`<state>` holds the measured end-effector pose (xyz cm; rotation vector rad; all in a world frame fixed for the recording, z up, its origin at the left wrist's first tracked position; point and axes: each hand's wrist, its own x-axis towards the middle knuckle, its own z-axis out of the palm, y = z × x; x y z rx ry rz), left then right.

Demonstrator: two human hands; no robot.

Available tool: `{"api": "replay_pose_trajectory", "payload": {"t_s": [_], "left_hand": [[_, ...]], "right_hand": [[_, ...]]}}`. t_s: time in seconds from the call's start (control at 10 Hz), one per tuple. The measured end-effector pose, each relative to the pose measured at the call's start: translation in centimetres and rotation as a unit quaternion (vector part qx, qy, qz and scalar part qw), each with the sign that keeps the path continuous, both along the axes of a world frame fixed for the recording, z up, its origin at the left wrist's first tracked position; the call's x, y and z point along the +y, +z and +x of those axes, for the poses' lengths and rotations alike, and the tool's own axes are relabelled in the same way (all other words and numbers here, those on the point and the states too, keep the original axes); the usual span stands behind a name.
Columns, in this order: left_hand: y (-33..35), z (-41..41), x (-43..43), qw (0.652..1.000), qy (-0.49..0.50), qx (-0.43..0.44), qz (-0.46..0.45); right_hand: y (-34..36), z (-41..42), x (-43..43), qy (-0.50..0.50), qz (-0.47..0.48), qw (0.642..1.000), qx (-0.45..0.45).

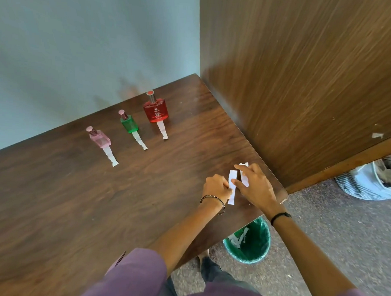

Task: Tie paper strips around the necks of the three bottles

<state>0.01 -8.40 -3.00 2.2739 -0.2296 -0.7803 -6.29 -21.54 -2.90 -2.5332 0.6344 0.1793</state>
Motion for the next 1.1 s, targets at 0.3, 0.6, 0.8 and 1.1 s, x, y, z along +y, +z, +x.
{"api": "replay_pose_trajectory", "payload": {"t_s": [0.3,0.6,0.8,1.1], "left_hand": [[-0.2,-0.2,0.5,1.0,0.008,0.019,-0.009],[1.0,-0.3,1.8,0.987,-0.052,0.115,-0.096],[1.1,0.0,2.0,0.988,-0.048,0.117,-0.087],[0.7,0.3,3.1,0.989,-0.045,0.116,-0.077]], "right_hand": [[0.4,1.2,0.5,-0.031,0.051,0.996,-0.07],[2.5,0.9,-2.6,-0.145,0.199,0.955,-0.166],[1.1,1.8,-4.3,-0.028,0.13,0.988,-0.079],[-0.4,1.9,-4.0,-0.004,0.044,0.996,-0.082]]}}
